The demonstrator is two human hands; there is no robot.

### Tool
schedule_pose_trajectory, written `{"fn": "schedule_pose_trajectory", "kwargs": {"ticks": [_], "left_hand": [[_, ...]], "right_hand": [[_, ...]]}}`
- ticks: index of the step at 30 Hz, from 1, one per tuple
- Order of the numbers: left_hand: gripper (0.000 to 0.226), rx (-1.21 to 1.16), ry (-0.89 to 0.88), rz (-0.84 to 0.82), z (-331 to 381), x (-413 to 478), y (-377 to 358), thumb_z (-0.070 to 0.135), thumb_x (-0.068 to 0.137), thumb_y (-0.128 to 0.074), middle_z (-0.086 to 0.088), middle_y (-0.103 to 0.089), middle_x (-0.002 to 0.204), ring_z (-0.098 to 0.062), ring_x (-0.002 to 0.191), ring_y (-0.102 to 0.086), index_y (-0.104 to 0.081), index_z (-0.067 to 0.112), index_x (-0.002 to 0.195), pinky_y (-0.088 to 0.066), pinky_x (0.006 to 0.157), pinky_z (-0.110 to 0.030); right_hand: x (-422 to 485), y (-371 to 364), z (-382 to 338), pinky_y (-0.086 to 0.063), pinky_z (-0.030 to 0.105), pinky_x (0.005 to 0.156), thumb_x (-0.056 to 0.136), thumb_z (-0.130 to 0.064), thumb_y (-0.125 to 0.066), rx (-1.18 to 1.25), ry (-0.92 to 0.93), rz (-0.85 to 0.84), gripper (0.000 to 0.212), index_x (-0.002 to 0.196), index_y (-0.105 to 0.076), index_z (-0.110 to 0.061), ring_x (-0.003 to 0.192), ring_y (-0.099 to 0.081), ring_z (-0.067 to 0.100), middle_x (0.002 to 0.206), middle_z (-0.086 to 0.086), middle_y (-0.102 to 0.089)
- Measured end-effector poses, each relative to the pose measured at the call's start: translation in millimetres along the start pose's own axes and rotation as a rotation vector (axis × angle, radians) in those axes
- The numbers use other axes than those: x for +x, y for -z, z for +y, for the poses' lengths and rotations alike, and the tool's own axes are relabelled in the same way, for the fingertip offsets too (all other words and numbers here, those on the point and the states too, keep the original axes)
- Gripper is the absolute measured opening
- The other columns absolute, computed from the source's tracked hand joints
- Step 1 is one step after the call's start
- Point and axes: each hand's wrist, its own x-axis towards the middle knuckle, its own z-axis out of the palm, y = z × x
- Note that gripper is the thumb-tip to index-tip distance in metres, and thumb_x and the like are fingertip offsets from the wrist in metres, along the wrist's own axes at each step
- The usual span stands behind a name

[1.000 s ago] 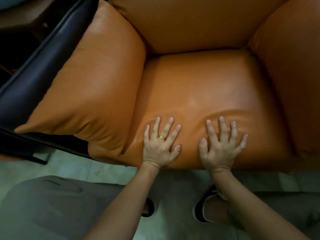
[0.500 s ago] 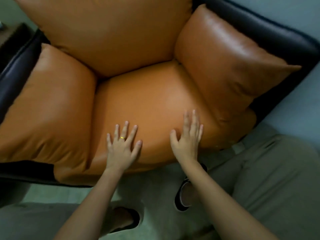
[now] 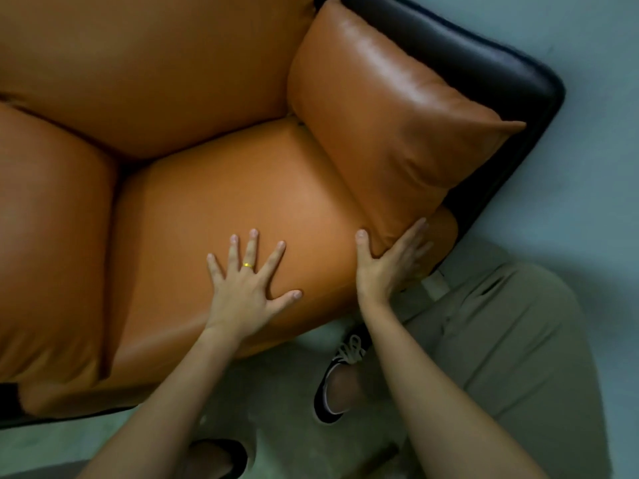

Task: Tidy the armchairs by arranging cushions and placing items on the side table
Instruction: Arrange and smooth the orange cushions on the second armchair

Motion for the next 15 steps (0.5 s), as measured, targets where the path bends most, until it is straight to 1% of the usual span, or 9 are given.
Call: {"fn": "schedule_pose_trajectory", "kwargs": {"ticks": [2,4,6,8,10,13,15], "left_hand": [[0.092,0.007,-0.003,0.002,1.2,4.8,0.3,0.094,0.079,-0.013,-0.008,0.007,0.168,-0.04,0.153,0.007,0.009,0.047,0.155,-0.007,0.114,-0.073],[0.093,0.018,-0.006,0.028,2.5,5.8,-1.5,0.093,0.079,-0.015,-0.008,0.005,0.168,-0.04,0.153,0.004,0.006,0.046,0.156,-0.008,0.115,-0.073],[0.092,0.028,-0.006,0.063,1.1,7.2,-8.6,0.092,0.08,-0.019,-0.009,0.0,0.168,-0.04,0.153,-0.001,-0.001,0.045,0.157,-0.01,0.115,-0.071],[0.093,0.04,-0.006,0.098,-1.2,10.8,-16.1,0.091,0.079,-0.024,-0.01,-0.006,0.168,-0.04,0.152,-0.007,-0.008,0.043,0.158,-0.011,0.116,-0.069],[0.094,0.047,-0.004,0.096,-1.6,15.4,-19.2,0.09,0.079,-0.027,-0.011,-0.009,0.167,-0.04,0.152,-0.008,-0.011,0.042,0.158,-0.011,0.116,-0.068],[0.093,0.037,-0.012,0.081,0.6,11.1,-14.8,0.09,0.081,-0.024,-0.01,-0.007,0.168,-0.039,0.153,-0.006,-0.009,0.041,0.158,-0.011,0.116,-0.068],[0.092,0.028,-0.011,0.064,2.2,9.3,-8.9,0.089,0.082,-0.022,-0.01,-0.006,0.168,-0.039,0.153,-0.005,-0.007,0.041,0.158,-0.011,0.116,-0.069]], "right_hand": [[0.8,-9.5,-2.5,-0.01,0.072,0.115,0.085,-0.074,-0.048,0.024,-0.008,0.063,0.103,0.16,-0.001,-0.023,0.154,0.002,0.038,0.168,0.006,-0.007],[5.6,-20.7,-8.7,-0.011,0.069,0.116,0.085,-0.074,-0.044,0.021,-0.037,0.15,0.101,0.16,-0.005,-0.018,0.153,-0.003,0.04,0.167,0.009,-0.014],[9.1,-32.6,-12.1,-0.011,0.065,0.116,0.085,-0.073,-0.042,-0.015,-0.074,0.234,0.1,0.16,-0.009,-0.015,0.153,-0.007,0.04,0.166,0.011,-0.019],[9.7,-39.8,-11.2,-0.01,0.061,0.117,0.085,-0.071,-0.042,-0.065,-0.083,0.27,0.099,0.16,-0.011,-0.013,0.152,-0.008,0.038,0.165,0.011,-0.021],[12.4,-43.2,-9.3,-0.01,0.06,0.118,0.086,-0.071,-0.041,-0.09,-0.096,0.271,0.099,0.16,-0.011,-0.012,0.153,-0.009,0.038,0.165,0.012,-0.022],[9.5,-34.8,-8.0,-0.014,0.065,0.117,0.086,-0.074,-0.039,-0.075,-0.084,0.198,0.1,0.16,-0.008,-0.015,0.153,-0.007,0.039,0.165,0.012,-0.02],[6.8,-23.6,-7.6,-0.01,0.062,0.118,0.089,-0.072,-0.034,-0.007,-0.05,0.145,0.093,0.16,-0.007,-0.019,0.153,-0.003,0.036,0.167,0.008,-0.017]]}}
